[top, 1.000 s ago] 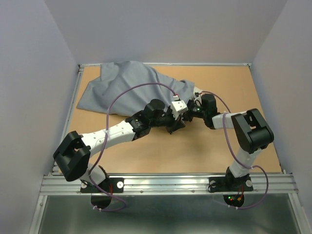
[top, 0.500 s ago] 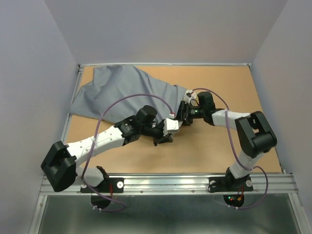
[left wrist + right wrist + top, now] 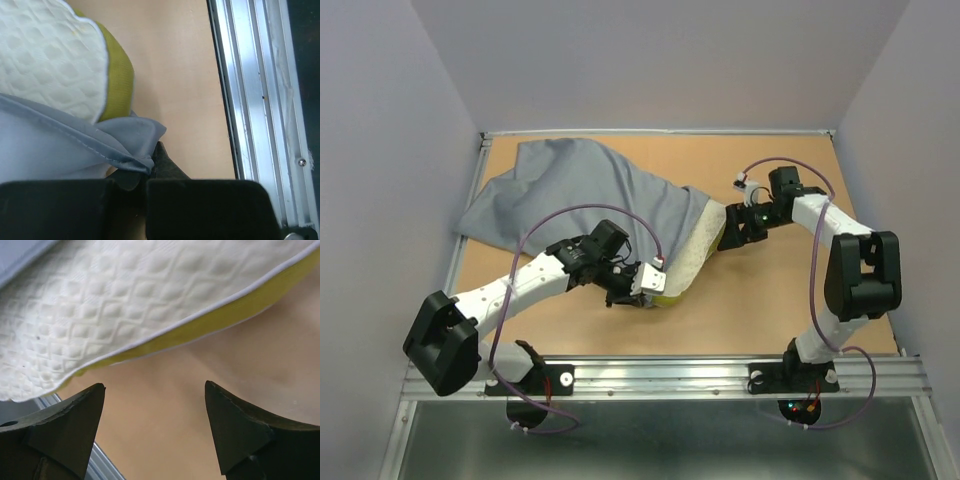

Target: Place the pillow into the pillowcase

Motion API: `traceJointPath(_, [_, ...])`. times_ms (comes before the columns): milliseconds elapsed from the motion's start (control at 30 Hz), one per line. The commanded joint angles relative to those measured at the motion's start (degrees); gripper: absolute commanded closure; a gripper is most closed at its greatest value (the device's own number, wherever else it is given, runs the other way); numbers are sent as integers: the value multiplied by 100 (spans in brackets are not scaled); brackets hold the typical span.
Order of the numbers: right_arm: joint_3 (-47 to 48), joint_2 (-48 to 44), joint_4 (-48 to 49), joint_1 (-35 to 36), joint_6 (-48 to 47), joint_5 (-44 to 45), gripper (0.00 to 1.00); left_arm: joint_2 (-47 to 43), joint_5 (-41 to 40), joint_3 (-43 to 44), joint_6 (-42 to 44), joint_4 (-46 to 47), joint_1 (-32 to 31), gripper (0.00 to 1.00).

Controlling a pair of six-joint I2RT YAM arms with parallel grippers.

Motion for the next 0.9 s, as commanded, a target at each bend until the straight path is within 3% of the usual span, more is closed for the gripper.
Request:
traceJointPath(0, [584, 246, -801, -266, -1118, 146, 16, -90, 155, 291, 337, -495, 72, 100])
traceJointPath(167, [1260, 879, -477, -846, -785, -206, 30, -81, 76, 344, 547, -907, 317, 100])
traceJointPath(267, [1139, 1134, 146, -838, -486, -311, 34, -142, 50, 300, 434, -838, 607, 100])
traceJointPath(500, [1040, 1415, 2782, -812, 236, 155, 35, -55, -161, 230, 828, -1127, 1109, 100])
traceJointPath(633, [1305, 1776, 2908, -628, 263, -241, 35, -46, -205, 291, 899, -1154, 1171, 100])
traceJointPath(867, [761, 1829, 3671, 110, -133, -84, 36, 86, -144, 396, 846, -1127, 1232, 100])
